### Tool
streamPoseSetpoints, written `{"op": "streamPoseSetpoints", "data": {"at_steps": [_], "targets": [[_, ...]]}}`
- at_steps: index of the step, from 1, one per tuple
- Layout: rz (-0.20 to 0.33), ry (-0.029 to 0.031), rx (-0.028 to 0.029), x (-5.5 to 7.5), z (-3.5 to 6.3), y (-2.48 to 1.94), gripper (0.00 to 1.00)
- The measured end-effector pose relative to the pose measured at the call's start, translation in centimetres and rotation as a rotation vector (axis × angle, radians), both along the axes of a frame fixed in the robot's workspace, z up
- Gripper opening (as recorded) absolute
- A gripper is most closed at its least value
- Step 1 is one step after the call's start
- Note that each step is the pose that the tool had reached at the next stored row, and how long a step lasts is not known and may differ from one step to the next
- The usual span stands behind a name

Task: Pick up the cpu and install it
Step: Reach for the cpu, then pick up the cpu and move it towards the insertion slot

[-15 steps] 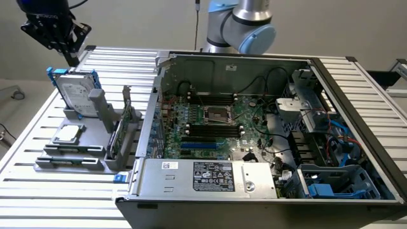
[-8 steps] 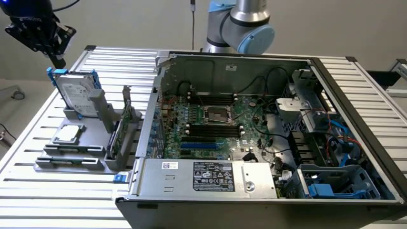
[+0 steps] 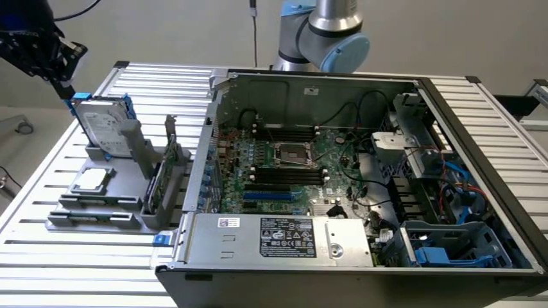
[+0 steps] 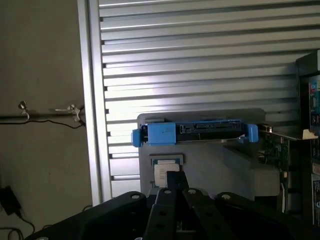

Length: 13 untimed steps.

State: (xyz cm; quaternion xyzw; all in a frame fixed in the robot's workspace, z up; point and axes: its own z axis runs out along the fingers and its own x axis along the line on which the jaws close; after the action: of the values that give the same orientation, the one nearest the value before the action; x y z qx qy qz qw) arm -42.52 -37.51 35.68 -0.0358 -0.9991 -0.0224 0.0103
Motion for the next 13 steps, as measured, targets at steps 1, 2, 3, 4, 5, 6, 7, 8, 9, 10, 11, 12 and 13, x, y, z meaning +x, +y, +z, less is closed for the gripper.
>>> {"op": "streamPoseSetpoints", "data": {"at_steps": [1,2,3,4,5,6,7,8,9,10,11,12,13], "targets": [[0.0,-0.0001,-0.0002,0.0,0.0,-0.32,0.11],[0.0,0.0001,-0.0004,0.0,-0.01,-0.51,0.11],[0.0,0.0001,-0.0006,0.0,-0.03,-0.52,0.11],[0.0,0.0001,-0.0006,0.0,-0.03,-0.52,0.11],[0.0,0.0001,-0.0007,0.0,-0.03,-0.52,0.11],[0.0,0.0002,-0.0007,0.0,-0.03,-0.52,0.11],[0.0,0.0002,-0.0007,0.0,-0.03,-0.52,0.11],[0.0,0.0001,-0.0007,0.0,-0.03,-0.52,0.11],[0.0,0.0002,-0.0007,0.0,-0.03,-0.52,0.11],[0.0,0.0001,-0.0007,0.0,-0.03,-0.52,0.11],[0.0,0.0001,-0.0007,0.0,-0.03,-0.52,0.11],[0.0,0.0002,-0.0007,0.0,-0.03,-0.52,0.11],[0.0,0.0001,-0.0007,0.0,-0.03,-0.52,0.11]]}}
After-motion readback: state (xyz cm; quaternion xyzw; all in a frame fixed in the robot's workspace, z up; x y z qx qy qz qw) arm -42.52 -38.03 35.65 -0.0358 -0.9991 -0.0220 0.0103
